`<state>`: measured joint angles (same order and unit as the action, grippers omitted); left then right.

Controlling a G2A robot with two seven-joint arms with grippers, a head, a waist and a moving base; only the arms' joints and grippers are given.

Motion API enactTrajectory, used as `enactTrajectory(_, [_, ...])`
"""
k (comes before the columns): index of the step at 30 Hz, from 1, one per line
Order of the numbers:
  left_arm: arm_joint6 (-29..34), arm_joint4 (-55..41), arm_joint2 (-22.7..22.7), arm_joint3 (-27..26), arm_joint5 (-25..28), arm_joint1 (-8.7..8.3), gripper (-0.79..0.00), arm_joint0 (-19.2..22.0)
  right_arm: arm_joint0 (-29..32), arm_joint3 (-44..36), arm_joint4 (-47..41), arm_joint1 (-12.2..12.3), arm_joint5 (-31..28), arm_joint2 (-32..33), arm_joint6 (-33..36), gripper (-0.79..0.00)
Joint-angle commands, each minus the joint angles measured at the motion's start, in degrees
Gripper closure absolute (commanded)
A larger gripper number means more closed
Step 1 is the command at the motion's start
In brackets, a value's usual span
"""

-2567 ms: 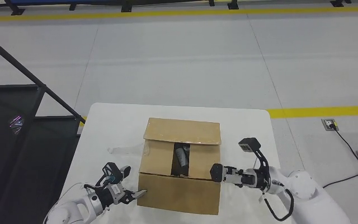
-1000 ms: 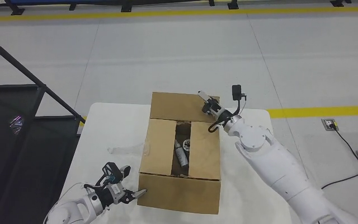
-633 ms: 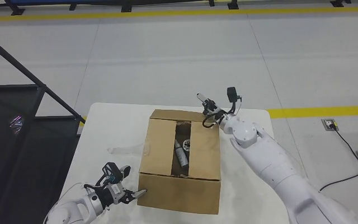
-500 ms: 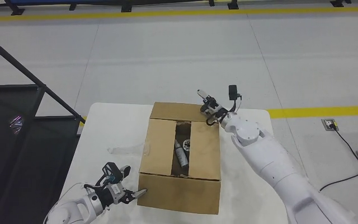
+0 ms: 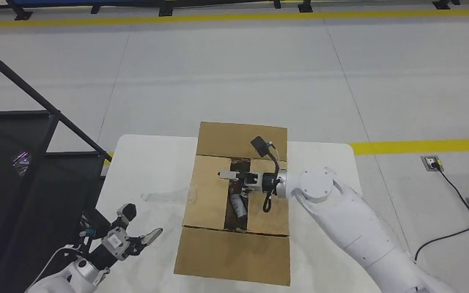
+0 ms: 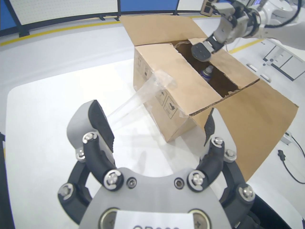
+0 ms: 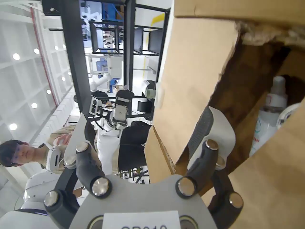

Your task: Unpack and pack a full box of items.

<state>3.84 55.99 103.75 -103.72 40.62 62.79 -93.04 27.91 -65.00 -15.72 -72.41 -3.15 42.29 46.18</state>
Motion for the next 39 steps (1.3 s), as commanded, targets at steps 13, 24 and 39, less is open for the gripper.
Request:
enactTrajectory(13, [0.8, -1.2, -2.1, 1.3, -0.1, -0.12, -0.785, 0.0, -2.8, 8.6, -6.1, -5.2, 3.2, -4.1, -1.8, -0.785])
enactTrajectory(24, [6.7, 6.2, -6.1, -6.7, -2.0, -0.38, -0.785, 0.0, -6.1, 12.4, -14.4, -7.6, -3.5, -1.9, 6.5, -0.785])
enactTrajectory(39, [14.5, -1.1, -14.6, -7.3, -19.0, 0.77, -0.785, 7.5, -2.4, 0.9, -15.5, -8.9, -8.7, -0.3, 3.3, -0.785])
